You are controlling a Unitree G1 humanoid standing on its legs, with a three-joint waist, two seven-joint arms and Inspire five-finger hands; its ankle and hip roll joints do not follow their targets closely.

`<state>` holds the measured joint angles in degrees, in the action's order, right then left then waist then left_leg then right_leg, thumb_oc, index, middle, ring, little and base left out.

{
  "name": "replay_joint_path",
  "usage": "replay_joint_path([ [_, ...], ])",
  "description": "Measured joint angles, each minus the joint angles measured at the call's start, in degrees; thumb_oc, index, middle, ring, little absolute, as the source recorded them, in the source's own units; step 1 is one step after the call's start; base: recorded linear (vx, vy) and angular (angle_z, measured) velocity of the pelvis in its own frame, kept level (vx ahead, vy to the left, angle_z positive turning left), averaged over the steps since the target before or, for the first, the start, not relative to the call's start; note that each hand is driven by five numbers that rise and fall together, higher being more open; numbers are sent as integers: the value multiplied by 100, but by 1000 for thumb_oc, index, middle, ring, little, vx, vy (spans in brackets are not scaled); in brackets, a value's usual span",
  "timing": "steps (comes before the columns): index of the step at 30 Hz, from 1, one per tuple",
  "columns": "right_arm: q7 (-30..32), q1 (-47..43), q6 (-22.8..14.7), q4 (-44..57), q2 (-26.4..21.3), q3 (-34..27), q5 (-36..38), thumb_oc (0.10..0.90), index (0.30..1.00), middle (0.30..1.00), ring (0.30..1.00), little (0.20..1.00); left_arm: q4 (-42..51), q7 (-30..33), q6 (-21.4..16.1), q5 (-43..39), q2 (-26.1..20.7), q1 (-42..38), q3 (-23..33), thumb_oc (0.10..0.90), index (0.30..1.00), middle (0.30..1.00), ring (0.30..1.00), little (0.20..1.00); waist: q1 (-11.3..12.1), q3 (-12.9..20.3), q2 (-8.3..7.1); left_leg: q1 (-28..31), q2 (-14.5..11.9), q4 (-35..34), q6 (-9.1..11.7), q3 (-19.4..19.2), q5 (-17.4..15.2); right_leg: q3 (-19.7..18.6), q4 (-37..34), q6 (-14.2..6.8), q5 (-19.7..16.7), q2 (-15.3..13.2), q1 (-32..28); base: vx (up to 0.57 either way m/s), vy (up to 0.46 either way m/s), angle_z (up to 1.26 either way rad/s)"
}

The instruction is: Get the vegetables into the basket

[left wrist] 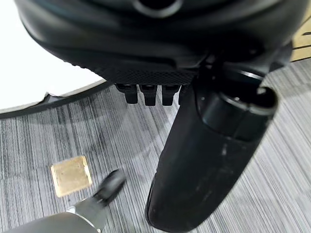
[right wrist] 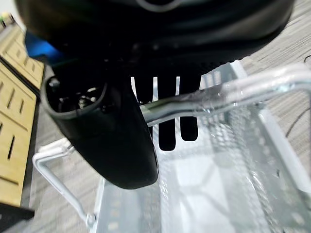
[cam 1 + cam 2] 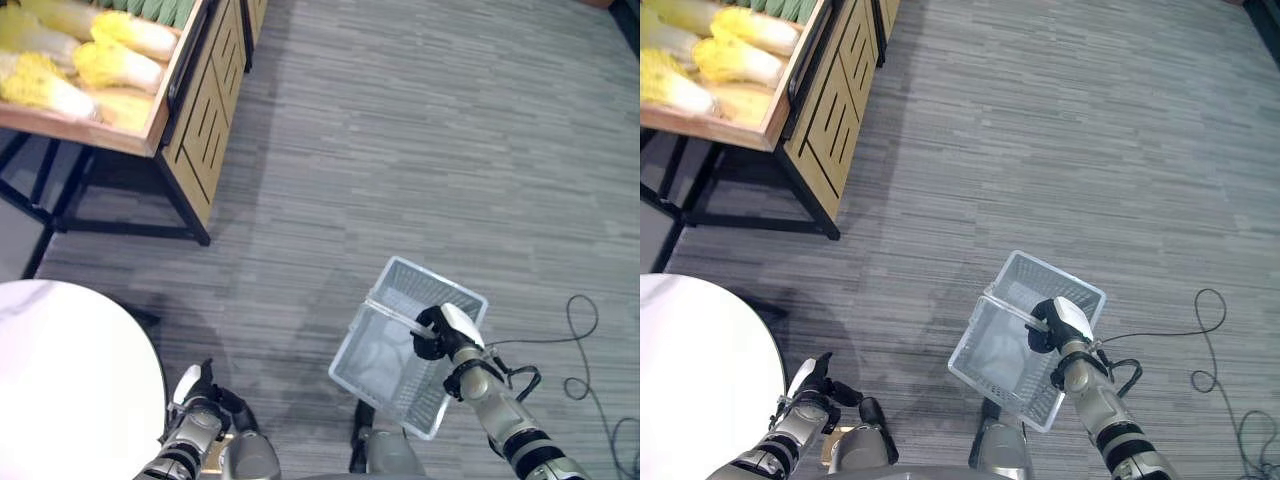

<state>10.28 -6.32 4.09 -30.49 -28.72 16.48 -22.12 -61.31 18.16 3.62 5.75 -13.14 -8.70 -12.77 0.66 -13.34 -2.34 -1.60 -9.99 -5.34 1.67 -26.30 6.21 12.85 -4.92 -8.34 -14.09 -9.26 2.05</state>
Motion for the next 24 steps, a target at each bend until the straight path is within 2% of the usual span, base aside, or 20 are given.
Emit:
replay_joint_path([
  [1, 0, 2, 16, 24, -15, 6, 0, 400, 300, 300, 300, 300, -10, -9, 2, 0, 4, 17, 6, 900, 1000, 1000, 1000, 1000, 17, 22, -58, 70, -7, -1, 156, -108, 24, 54, -3, -11, 115, 26, -8, -70, -76, -66],
  [2, 6, 38, 11, 41, -9, 16, 1, 400, 300, 300, 300, 300, -7, -20, 8, 1, -29, 53, 48, 900, 1000, 1000, 1000, 1000, -49, 83, -191, 58, 29, -3, 270, -134, -1, 208, -4, -11, 263, -30, 1, -55, -77, -27],
  [3, -1, 95, 14, 38, 5, 20, 0, 400, 300, 300, 300, 300, 15, -36, 3, 1, -72, 33, 128, 900, 1000, 1000, 1000, 1000, -86, 120, -357, 33, 92, -3, 294, -122, 10, 235, -4, 5, 441, -88, 1, -7, -34, 12],
  [4, -1, 186, 18, 25, 20, 9, 1, 400, 300, 300, 300, 300, 28, -59, 2, 3, -106, 2, 146, 900, 1000, 1000, 1000, 1000, -135, 157, -455, -19, 84, -1, 306, -54, 53, 296, -5, 20, 532, -85, 4, -23, -50, 26],
  [6, -10, 347, 27, 8, 71, 11, 0, 400, 300, 300, 300, 300, 45, -78, 9, 3, -135, 8, 140, 900, 1000, 1000, 1000, 1000, -160, 222, -533, -68, 40, 10, 313, 15, 116, 358, -5, 31, 555, -14, 4, -10, -55, 20],
  [8, -10, 428, 24, 9, 110, 11, 3, 400, 300, 300, 300, 300, 45, -79, 29, 3, -122, 76, 119, 900, 1000, 1000, 1000, 1000, -162, 244, -522, -79, 16, 11, 308, 43, 142, 371, -5, 24, 584, 15, -1, -10, -55, 6],
  [10, -19, 539, 24, 9, 135, 11, 5, 400, 300, 300, 300, 300, 37, -80, 74, 3, -78, 194, 119, 900, 1000, 1000, 1000, 1000, -163, 287, -437, -98, 9, 26, 264, 114, 207, 442, -5, 44, 578, 25, -9, 3, -49, 15],
  [15, -27, 679, 24, 4, 170, 10, 5, 400, 300, 300, 300, 300, 36, -87, 101, 9, 38, 454, 111, 900, 1000, 1000, 1000, 1000, -150, 387, -200, -96, 25, 28, 313, 262, 246, 604, -5, 52, 609, 15, -120, 24, -14, 16],
  [24, -28, 721, 14, -282, 205, 7, 8, 400, 300, 300, 300, 300, 21, -136, 100, 105, 55, 490, 104, 900, 1000, 1000, 1000, 1000, -177, 384, -144, -63, 45, 9, 261, 318, 192, 641, -5, -13, 691, -3, -208, 44, 21, 3],
])
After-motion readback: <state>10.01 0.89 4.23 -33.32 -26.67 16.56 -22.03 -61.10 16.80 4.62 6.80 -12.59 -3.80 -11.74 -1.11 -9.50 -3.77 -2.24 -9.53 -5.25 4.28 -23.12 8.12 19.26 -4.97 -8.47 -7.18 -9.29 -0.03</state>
